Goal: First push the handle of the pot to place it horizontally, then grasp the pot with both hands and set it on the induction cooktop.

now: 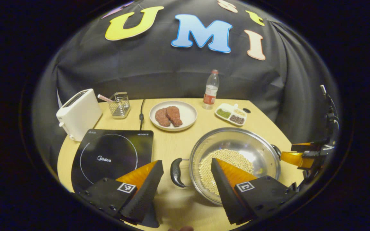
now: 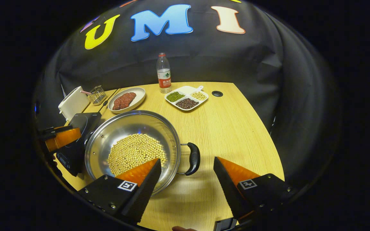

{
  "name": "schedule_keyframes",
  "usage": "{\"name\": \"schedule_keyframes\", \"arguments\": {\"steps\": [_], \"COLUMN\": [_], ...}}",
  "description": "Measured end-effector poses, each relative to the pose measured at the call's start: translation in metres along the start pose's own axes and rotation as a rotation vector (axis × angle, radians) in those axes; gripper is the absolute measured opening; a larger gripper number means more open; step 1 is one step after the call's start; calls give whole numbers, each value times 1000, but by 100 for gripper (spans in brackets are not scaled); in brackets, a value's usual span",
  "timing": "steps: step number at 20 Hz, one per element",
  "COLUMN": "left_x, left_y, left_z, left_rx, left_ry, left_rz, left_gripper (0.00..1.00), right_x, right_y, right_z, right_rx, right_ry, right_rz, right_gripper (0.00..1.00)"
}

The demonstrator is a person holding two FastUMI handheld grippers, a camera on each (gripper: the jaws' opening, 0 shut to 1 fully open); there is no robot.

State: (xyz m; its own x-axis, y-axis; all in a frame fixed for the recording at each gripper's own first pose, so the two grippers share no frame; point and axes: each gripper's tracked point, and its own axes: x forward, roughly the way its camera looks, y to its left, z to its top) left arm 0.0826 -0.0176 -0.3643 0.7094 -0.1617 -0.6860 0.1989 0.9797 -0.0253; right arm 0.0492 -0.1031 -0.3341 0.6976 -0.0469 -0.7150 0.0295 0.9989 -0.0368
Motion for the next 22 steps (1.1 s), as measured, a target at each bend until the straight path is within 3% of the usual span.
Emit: {"name": "schedule_keyframes", "arguments": {"steps": [8, 13, 15, 17, 18, 19, 22], "left_x": [50, 67, 72, 77, 77, 76, 76], "left_y": [14, 12, 13, 12, 10, 11, 12], "left_z": [-35, -42, -44, -49, -48, -48, -48], "left_rx": [12, 33, 39, 38, 37, 42, 33], "left_ry": [112, 130, 139, 150, 150, 153, 158], "left_rz": [32, 19, 17, 6, 3, 4, 4], "left_gripper": [97, 98, 93, 79, 79, 72, 69], "right_x": [51, 68, 72, 76, 76, 76, 76], "right_y": [-9, -8, -5, 1, 2, 3, 3], "right_z": [-10, -9, -13, -14, -14, -14, -15], "right_rx": [13, 15, 18, 40, 49, 44, 51], "right_ry": [59, 76, 87, 102, 100, 100, 106], "right_rz": [-19, -10, -7, 21, 18, 20, 23], "right_gripper": [97, 88, 84, 77, 67, 64, 58]}}
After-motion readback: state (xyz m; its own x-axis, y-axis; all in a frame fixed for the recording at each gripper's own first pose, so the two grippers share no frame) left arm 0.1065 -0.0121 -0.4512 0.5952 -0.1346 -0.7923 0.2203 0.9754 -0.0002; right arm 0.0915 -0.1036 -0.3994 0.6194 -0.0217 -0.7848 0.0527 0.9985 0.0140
